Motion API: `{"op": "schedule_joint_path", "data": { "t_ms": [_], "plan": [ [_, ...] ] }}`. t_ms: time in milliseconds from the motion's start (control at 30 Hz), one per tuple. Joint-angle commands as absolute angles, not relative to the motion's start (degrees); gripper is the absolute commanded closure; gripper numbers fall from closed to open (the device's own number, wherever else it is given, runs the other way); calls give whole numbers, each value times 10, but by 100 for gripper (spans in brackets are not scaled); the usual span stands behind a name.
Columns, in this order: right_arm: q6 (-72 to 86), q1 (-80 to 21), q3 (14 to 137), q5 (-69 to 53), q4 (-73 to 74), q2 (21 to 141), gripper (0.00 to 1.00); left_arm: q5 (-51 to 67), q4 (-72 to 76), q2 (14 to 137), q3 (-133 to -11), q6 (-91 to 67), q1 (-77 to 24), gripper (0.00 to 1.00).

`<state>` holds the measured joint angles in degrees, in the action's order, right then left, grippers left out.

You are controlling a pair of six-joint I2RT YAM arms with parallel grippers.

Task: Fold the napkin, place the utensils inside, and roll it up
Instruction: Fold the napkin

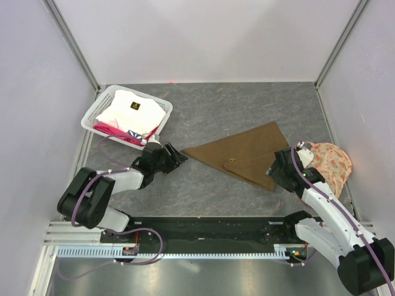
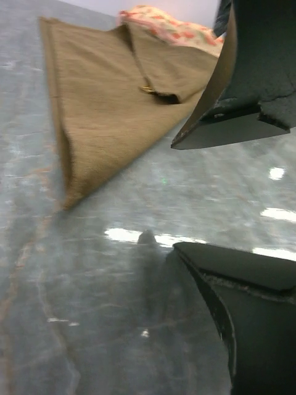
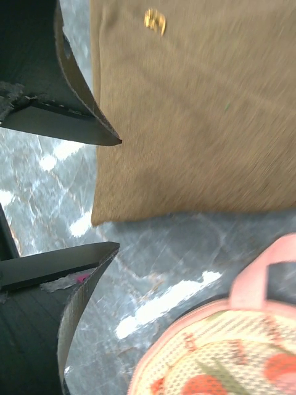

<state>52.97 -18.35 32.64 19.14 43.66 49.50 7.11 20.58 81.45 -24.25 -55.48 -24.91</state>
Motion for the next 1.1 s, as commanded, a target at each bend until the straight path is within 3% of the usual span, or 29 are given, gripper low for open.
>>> {"op": "schedule_joint_path", "data": {
  "t_ms": [0,400,800,1067],
  "plan": [
    [499,-183,380,209,432,497,28,20,278,871,-273,-612,-257,33],
    [466,-183,385,198,399,517,28,-19,313,956,-288,-653,-268,40],
    [461,-183,385,188,387,523,27,-25,297,984,-299,-647,-273,61],
    [461,-183,386,189,382,523,27,-30,273,994,-305,-640,-277,67]
  ]
}}
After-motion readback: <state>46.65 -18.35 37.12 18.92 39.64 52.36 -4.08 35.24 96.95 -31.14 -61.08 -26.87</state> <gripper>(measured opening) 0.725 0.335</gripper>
